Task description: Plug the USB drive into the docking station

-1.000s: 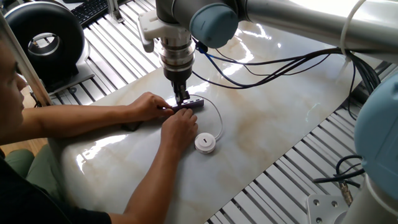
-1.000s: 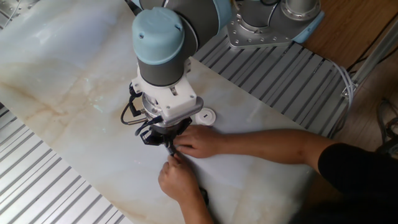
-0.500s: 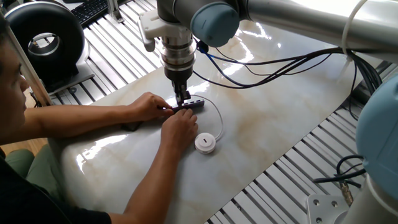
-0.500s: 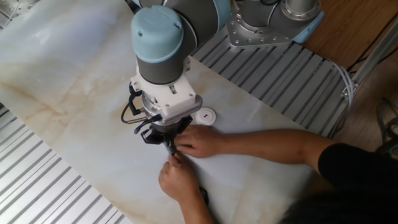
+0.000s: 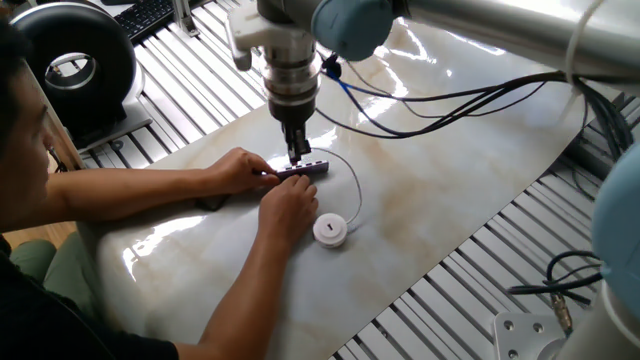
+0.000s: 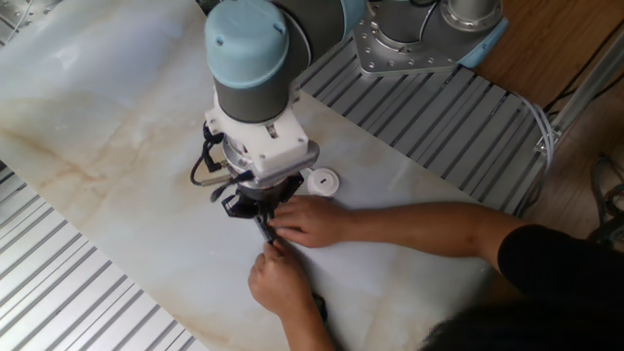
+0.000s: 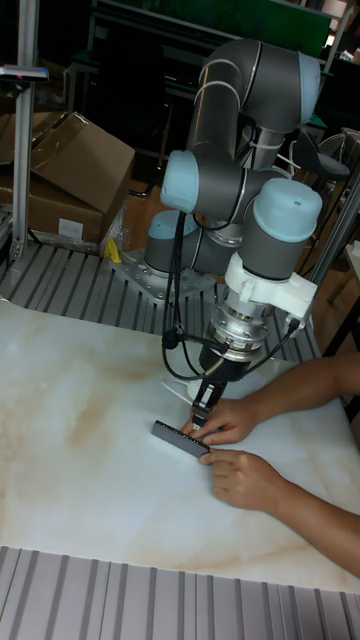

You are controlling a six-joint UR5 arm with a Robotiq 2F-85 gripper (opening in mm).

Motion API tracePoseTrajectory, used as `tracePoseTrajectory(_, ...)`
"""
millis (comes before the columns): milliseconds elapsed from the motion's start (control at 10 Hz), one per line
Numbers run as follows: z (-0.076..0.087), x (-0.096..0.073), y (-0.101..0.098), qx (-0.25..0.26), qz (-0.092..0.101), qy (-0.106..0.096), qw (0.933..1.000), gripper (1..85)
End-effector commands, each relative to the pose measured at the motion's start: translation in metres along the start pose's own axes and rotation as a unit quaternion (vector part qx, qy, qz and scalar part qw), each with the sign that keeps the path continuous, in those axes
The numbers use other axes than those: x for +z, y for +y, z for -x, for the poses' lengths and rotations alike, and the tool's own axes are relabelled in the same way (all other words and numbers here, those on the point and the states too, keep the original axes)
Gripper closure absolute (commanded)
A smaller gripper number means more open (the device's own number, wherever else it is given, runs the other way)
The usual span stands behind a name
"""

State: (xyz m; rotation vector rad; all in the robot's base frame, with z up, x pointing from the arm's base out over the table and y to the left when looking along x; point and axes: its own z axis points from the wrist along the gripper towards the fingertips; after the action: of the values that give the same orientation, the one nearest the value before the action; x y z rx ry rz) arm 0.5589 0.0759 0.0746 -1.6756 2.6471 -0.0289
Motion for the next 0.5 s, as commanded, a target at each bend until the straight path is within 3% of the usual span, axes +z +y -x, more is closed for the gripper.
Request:
tracePoseTrajectory(0,-0.007,-0.031,0.003,0.052,-0.005,-0.016,0.9985,84.3)
tracePoseTrajectory(100,-0.005,-0.039,0.004,0.074,-0.009,-0.025,0.9969,84.3)
tracePoseTrajectory(200,0.007,-0.046,0.004,0.105,-0.013,-0.055,0.9929,84.3)
tracePoseTrajectory(300,0.021,-0.055,0.002,0.114,-0.013,-0.092,0.9891,84.3)
tracePoseTrajectory(400,0.043,-0.064,0.004,0.093,-0.002,-0.145,0.9851,84.3)
